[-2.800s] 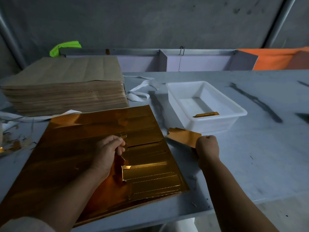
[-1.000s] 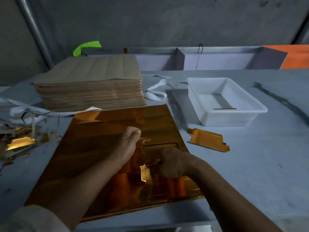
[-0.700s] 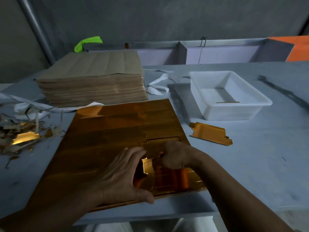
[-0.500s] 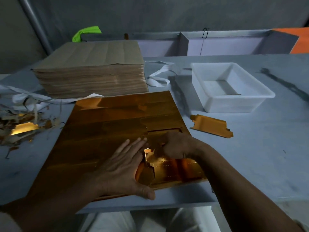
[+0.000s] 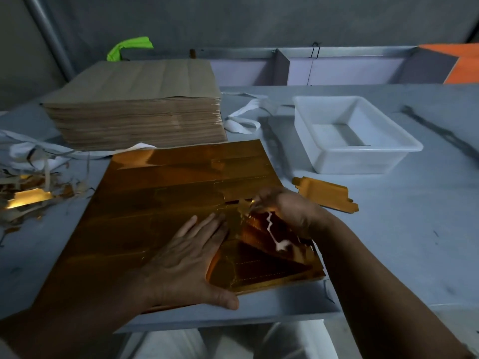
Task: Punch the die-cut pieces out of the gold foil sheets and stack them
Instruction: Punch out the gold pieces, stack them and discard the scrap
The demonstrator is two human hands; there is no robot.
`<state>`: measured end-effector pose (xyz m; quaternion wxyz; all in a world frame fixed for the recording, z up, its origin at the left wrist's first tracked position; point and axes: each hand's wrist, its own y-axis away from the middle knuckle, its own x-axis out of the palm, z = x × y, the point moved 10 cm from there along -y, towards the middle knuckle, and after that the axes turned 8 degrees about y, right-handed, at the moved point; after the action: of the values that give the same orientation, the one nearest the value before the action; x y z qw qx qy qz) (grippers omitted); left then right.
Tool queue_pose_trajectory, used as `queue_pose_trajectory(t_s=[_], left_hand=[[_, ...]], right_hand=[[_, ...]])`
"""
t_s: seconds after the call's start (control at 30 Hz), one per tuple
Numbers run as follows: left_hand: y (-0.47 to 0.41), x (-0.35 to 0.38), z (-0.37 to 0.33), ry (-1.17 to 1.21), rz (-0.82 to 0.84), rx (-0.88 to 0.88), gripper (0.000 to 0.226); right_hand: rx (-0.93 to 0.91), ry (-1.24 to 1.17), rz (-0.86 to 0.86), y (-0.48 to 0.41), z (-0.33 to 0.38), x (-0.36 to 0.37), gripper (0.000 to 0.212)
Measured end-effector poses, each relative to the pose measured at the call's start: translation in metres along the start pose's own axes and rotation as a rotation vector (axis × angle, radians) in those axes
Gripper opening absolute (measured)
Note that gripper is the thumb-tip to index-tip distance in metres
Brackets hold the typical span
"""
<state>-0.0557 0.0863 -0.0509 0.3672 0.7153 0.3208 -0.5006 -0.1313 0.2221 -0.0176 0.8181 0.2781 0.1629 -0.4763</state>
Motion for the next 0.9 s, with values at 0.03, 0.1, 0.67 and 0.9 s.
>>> queue_pose_trajectory(t_s=[0.03, 0.1, 0.67, 0.9], left_hand=[[0.000, 0.000, 0.000, -0.001, 0.006, 0.002, 0.132], [0.000, 0.001, 0.000, -0.006, 0.022, 0.001, 0.130], [-0.045, -0.087, -0.009, 1.004, -0.184, -0.242, 0.063], [-0.066, -0.072, -0.007, 0.782, -0.288, -0.369, 0.008]], right_hand=[[0.012, -0.082, -0.045, -0.001, -0.004, -0.007, 0.015], [0.016, -0.246, -0.105, -0.001, -0.011, -0.016, 0.014], [-0.114, -0.200, -0.249, 0.011, -0.005, -0.024, 0.018], [-0.083, -0.135, -0.405, 0.022, -0.016, -0.019, 0.035]])
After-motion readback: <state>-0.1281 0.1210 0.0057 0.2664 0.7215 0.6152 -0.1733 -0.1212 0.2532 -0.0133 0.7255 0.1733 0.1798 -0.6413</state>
